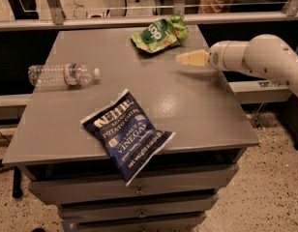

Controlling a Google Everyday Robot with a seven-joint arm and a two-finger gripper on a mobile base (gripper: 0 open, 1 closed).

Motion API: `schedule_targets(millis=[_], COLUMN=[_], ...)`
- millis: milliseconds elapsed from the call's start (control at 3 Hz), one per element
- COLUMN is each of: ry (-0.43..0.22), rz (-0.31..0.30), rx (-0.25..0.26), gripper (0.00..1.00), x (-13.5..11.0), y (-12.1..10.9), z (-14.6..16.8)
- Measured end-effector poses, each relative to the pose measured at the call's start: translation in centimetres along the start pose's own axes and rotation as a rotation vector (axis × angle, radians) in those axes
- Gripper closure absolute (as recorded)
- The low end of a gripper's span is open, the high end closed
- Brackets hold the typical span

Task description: Move green rice chip bag near blue chip bag

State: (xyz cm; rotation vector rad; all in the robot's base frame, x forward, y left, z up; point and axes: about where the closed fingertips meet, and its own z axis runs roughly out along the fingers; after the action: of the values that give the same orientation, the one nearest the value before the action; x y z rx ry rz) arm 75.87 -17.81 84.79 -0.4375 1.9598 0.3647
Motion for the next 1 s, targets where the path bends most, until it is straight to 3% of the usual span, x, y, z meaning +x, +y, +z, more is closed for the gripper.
schedule_targets(millis=[333,667,1000], ry=[-0.122,-0.212,-0.282], rz=[0.043,0.042,0.030], rx=[0.056,0.069,0.031], gripper=[0.00,0.00,0.00], x=[-1.9,-3.4,-4.8], y=[-2.8,-4.3,-4.4], z=[1.7,2.9,4.3])
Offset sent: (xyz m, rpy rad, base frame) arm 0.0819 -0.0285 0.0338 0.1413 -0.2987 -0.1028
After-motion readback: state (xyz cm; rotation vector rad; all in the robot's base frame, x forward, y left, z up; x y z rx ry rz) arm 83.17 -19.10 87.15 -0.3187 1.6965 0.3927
